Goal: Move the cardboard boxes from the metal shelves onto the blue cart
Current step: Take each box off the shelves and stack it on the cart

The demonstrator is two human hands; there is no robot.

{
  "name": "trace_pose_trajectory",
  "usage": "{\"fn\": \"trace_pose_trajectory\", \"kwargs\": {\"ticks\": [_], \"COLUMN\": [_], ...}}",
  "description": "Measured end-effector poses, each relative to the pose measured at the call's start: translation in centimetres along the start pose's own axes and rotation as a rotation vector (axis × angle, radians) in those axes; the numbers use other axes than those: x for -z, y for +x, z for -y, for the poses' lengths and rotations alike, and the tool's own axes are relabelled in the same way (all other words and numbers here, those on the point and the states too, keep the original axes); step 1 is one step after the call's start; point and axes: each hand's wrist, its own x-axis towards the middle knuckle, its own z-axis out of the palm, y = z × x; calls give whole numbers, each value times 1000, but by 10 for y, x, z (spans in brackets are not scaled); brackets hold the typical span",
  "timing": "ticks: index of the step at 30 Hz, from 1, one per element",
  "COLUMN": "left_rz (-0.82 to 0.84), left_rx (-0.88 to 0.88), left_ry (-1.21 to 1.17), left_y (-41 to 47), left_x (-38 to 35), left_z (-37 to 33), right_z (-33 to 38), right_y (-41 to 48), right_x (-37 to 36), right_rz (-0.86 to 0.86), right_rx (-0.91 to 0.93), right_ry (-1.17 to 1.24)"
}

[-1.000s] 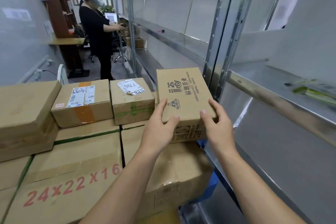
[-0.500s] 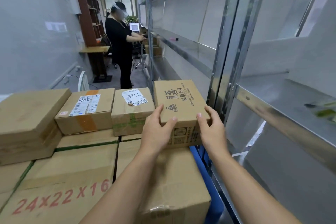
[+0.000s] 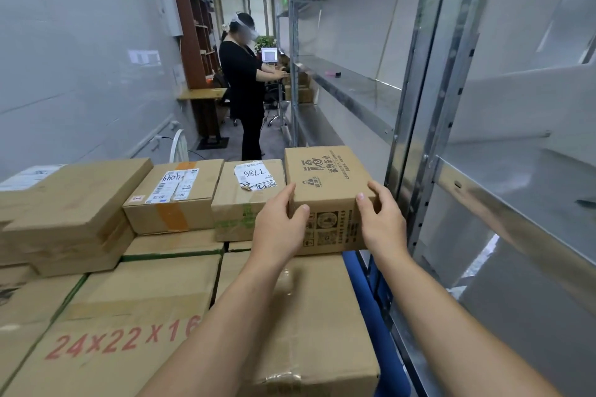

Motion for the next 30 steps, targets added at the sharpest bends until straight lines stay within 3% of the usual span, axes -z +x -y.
{"fn": "trace_pose_trajectory", "kwargs": {"ticks": [6,12,30], "left_rz": [-73,29,75], "left_rx": [-178,-91,-39], "left_ry": [299,623,734], "left_y": [11,23,24], "left_x": [9,13,12], "left_z": [10,25,39], "right_z": [-2,-2,-4], "right_y": [10,16,25], "right_x": [-2,-6,-4], "right_rz": [25,15,120], "right_rx": [15,30,-29], "right_ry": [1,14,54]}}
